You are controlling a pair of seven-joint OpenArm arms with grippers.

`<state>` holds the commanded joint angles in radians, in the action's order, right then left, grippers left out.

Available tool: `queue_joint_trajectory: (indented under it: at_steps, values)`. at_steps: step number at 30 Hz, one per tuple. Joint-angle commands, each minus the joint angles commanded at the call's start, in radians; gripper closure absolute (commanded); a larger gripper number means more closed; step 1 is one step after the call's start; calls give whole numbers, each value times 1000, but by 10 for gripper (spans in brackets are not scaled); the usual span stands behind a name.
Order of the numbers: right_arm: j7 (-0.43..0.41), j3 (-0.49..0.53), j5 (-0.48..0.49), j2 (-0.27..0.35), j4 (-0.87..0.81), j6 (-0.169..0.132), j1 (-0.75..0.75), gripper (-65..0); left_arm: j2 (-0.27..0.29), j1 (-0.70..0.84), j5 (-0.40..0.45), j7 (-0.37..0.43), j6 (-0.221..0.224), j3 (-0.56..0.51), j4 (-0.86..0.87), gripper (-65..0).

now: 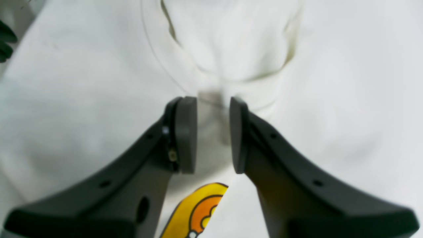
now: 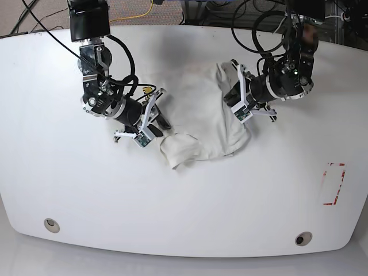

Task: Layout the t-shirt on the table in an organized manner, then fold the t-shirt properly
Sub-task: 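Grasp the folded shirt with the left gripper and lift it, then carry the folded shirt with the left gripper to the table corner and release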

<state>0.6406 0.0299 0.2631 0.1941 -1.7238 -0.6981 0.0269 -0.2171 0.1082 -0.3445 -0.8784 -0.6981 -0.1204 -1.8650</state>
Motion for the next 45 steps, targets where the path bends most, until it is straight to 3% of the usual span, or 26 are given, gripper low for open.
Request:
queue_joint_trajectory:
  at_steps: [5, 7, 10, 15, 18, 21, 24, 30, 35, 38, 45]
  values:
    - [81, -121, 0, -3, -123, 0, -25, -160, 94, -35, 6, 5, 7, 2, 3, -71]
    - [95, -167, 0, 0, -147, 0, -31, -160, 118, -48, 6, 8, 53, 0, 3, -71]
    - [103, -236, 0, 23, -172, 0, -34, -160, 184, -78, 6, 12, 160, 0, 3, -71]
    - [135, -318, 0, 74, -176, 0, -34, -160, 313, -114, 17, 98, 321, -2, 8, -71]
    - [166, -364, -5, 86, -176, 0, -34, -160, 374, -115, 109, 147, 395, -54, 17, -71]
    - [181, -402, -5, 91, -178, 0, -34, -160, 374, -114, 233, 210, 444, -150, 38, -71]
    - [190, -448, -8, 91, -178, 0, -34, -160, 374, -97, 350, 334, 529, -285, 101, -71]
    - [204, -486, -8, 91, -176, 0, -55, -160, 374, -68, 491, 549, 803, -436, 275, -71]
    - [204, -500, -3, 84, -175, 0, -77, -160, 374, -74, 539, 575, 967, -460, 408, -71]
    - [204, -509, 0, 81, -173, 0, -95, -160, 374, -84, 539, 577, 1023, -459, 499, -71]
    - [204, -514, 0, 46, -173, 0, -103, -160, 347, -127, 532, 680, 1024, -456, 733, -71]
